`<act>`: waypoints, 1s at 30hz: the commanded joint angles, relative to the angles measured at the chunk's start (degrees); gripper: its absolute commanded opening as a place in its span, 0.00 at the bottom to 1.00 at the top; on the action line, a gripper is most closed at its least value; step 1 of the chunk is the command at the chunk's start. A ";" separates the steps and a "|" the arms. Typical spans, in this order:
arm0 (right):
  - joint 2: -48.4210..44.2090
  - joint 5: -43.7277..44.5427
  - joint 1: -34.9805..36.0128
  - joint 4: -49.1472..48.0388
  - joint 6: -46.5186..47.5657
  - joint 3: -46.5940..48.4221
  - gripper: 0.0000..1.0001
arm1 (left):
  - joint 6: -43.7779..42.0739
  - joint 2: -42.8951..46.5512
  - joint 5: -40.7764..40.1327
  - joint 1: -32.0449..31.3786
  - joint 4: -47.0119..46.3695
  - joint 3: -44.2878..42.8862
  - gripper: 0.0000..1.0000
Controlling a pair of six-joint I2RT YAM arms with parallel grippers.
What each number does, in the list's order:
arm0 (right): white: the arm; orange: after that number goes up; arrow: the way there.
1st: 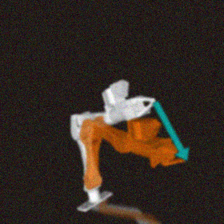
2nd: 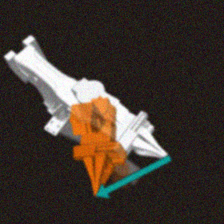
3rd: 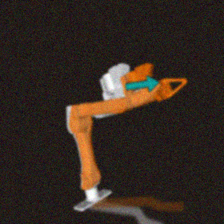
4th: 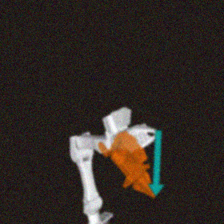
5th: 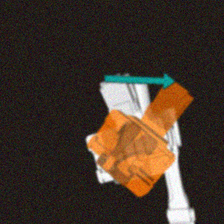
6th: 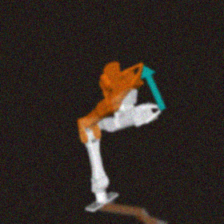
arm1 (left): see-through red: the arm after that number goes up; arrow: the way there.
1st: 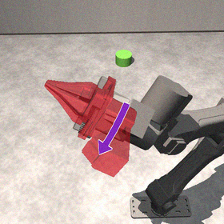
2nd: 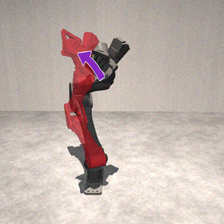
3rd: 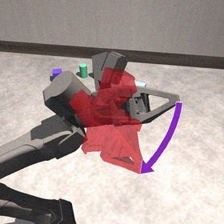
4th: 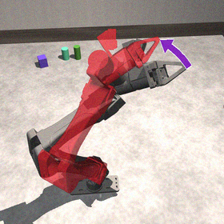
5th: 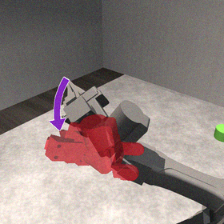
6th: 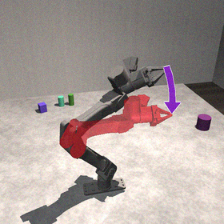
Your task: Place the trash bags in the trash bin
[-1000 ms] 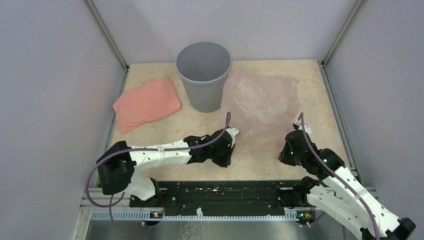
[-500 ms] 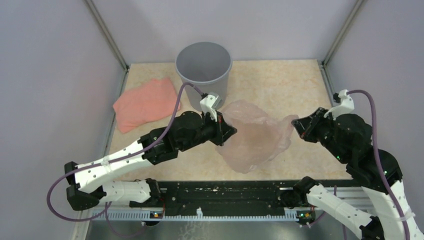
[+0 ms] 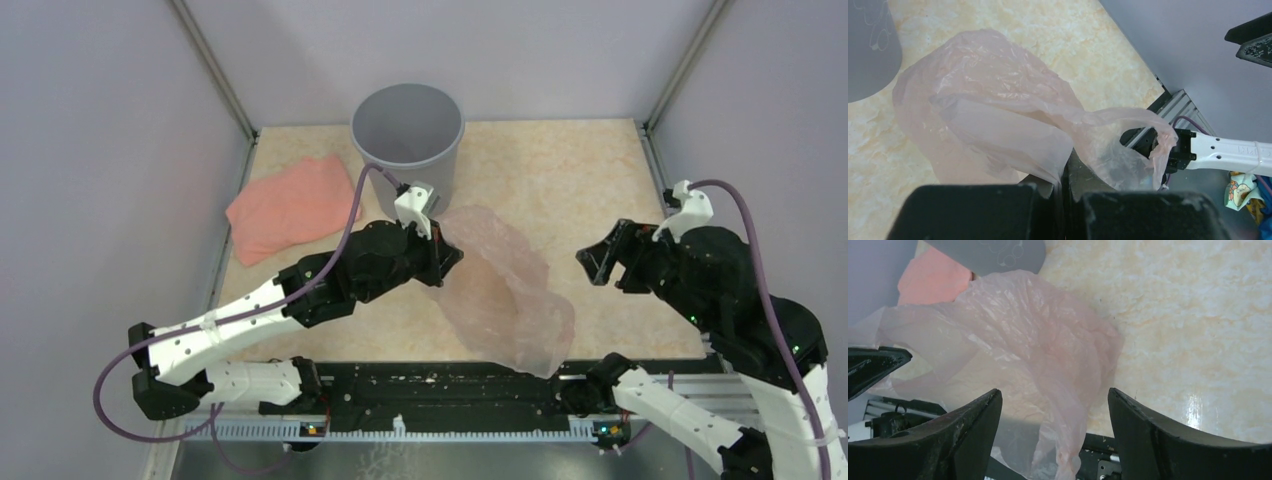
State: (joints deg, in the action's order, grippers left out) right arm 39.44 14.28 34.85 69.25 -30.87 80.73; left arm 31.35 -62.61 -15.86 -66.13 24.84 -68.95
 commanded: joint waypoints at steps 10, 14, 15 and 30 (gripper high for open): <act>7.63 -19.26 0.47 -17.96 12.21 -8.19 0.79 | -1.21 -0.05 -0.23 -0.23 -1.92 -4.22 0.00; 11.53 -17.82 5.18 -24.28 14.24 -11.76 0.79 | -1.14 -0.48 -0.18 -0.23 -1.71 -4.89 0.00; 12.77 -15.53 8.29 -25.67 14.90 -12.16 0.79 | -1.08 -0.65 -0.16 -0.23 -1.57 -5.08 0.00; 21.20 12.65 20.26 -29.16 15.71 -11.32 0.06 | -1.88 0.57 -2.07 -0.14 0.95 -7.92 0.00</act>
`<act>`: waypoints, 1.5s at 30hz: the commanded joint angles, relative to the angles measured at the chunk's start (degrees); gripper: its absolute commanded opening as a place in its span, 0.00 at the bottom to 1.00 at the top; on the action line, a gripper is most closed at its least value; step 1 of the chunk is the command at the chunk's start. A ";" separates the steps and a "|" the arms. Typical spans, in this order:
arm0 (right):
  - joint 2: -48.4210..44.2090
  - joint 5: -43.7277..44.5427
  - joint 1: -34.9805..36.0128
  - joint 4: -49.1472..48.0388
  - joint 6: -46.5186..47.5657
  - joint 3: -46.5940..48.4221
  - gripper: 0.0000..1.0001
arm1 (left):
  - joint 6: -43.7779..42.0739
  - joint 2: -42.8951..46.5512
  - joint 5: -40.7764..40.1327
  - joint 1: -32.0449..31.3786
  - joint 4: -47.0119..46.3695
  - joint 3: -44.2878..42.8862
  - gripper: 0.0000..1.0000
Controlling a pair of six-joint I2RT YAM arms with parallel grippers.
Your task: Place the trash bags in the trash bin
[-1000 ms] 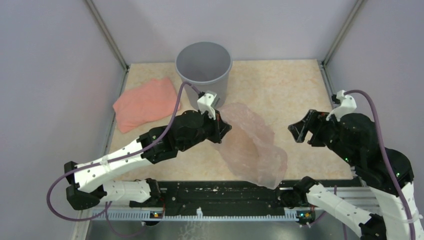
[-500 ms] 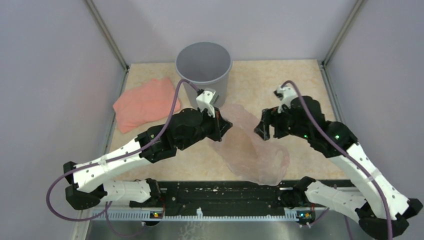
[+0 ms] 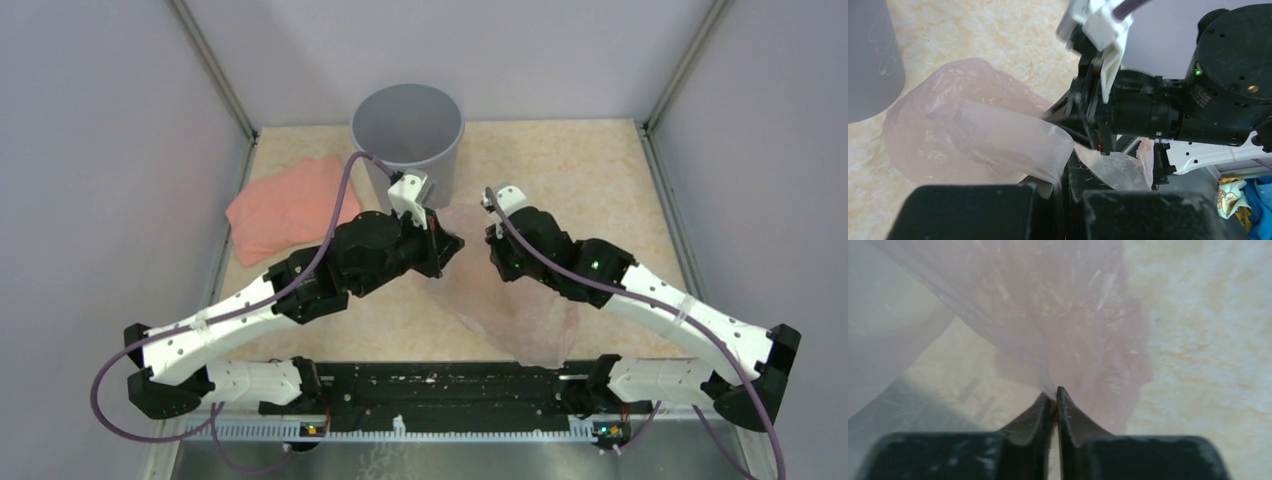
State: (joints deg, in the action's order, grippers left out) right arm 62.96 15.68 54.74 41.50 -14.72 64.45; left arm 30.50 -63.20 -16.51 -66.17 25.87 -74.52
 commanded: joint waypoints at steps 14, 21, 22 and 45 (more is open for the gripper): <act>-0.26 20.94 0.37 12.22 -6.69 17.40 0.00 | -1.60 3.52 -3.94 1.28 0.37 0.16 0.00; -1.81 15.19 0.45 13.93 -15.58 13.14 0.56 | -2.08 -0.30 -0.24 2.10 -1.35 0.65 0.00; -2.24 15.05 0.50 14.68 -16.72 13.49 0.63 | -1.89 -0.78 0.73 2.10 -1.92 0.94 0.00; -30.85 19.97 0.98 27.11 -44.03 -13.35 0.88 | 2.79 -2.28 1.45 2.08 -5.21 5.58 0.00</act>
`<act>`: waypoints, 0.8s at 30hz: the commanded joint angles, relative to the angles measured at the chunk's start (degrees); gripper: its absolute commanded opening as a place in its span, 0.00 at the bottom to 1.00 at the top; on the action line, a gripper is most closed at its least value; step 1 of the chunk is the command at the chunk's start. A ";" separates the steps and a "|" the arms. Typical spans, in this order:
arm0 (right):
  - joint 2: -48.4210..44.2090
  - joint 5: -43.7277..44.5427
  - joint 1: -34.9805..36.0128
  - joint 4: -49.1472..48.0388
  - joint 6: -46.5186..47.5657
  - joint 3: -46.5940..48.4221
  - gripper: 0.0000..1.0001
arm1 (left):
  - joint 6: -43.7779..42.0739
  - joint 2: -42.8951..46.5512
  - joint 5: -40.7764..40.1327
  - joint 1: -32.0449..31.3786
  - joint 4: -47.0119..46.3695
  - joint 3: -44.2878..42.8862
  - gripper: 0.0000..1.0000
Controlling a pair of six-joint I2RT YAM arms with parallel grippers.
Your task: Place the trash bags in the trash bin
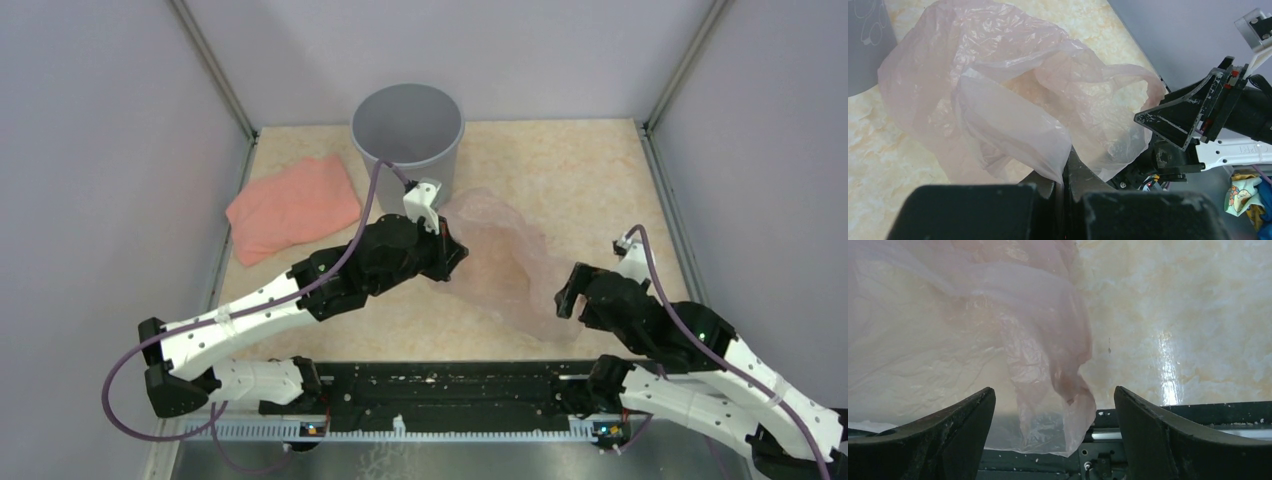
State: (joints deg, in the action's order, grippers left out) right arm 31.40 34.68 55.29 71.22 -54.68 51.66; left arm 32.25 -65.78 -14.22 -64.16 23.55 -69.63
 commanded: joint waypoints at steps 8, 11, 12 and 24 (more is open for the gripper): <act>1.85 5.85 0.43 -0.73 -11.61 -1.08 0.82 | 1.56 1.34 -2.22 0.07 -2.04 1.24 0.00; 1.75 4.85 0.44 -4.22 -10.83 -3.01 0.71 | 1.81 1.10 -2.34 0.17 -2.22 1.41 0.00; 2.08 4.88 0.48 -5.34 -10.16 -3.28 0.63 | 1.85 0.84 -2.08 0.17 -2.50 1.50 0.00; 26.09 12.30 0.30 -32.29 47.12 70.51 0.00 | -17.74 -35.27 16.95 4.63 3.37 -75.52 0.00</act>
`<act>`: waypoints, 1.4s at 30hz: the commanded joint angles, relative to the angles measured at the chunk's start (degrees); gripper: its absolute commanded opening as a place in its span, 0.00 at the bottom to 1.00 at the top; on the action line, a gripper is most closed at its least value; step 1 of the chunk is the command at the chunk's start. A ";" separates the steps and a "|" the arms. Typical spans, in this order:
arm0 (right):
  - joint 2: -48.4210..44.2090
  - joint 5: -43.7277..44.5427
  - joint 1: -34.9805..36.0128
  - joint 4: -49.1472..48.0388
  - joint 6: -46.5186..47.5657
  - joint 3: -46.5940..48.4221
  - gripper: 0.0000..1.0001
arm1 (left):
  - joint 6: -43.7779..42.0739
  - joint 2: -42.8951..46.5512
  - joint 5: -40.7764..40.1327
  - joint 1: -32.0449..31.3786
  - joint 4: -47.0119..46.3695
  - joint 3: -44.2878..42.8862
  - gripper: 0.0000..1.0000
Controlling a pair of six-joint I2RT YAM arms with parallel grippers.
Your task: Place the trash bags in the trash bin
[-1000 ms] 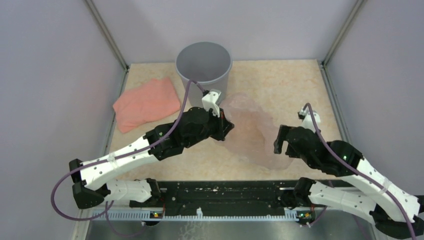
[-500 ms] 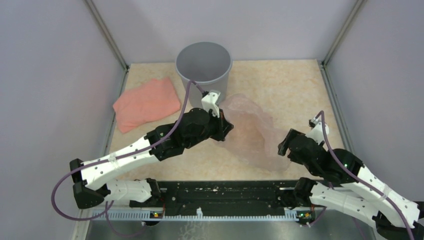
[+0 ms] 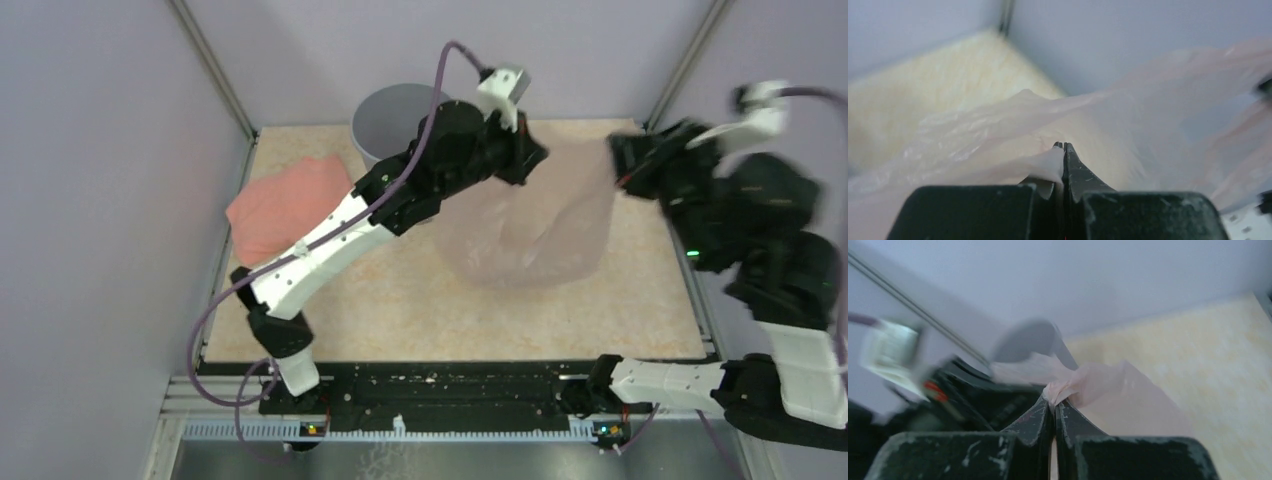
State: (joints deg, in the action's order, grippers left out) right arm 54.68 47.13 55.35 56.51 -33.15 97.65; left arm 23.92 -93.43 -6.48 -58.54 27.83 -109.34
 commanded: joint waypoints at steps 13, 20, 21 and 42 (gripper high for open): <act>-8.29 -7.91 -0.67 -20.32 -8.47 -45.91 0.00 | -0.02 -0.25 1.33 1.96 -12.21 22.85 0.00; -13.21 -13.82 -0.77 -14.27 -11.57 -45.37 0.00 | 3.10 6.14 4.79 0.92 -12.52 34.59 0.00; -13.47 -13.07 -0.79 -12.57 -10.70 -42.31 0.00 | 3.14 7.31 4.81 0.83 -12.50 34.90 0.00; 1.65 1.10 -0.78 -0.58 10.18 -0.72 0.00 | -1.42 16.66 3.01 0.62 -13.29 25.97 0.59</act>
State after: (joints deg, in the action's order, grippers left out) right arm 54.43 42.78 54.68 55.53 -29.67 90.72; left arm 25.41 -78.65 -1.87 -57.80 15.44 -78.04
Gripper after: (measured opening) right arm 0.007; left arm 0.422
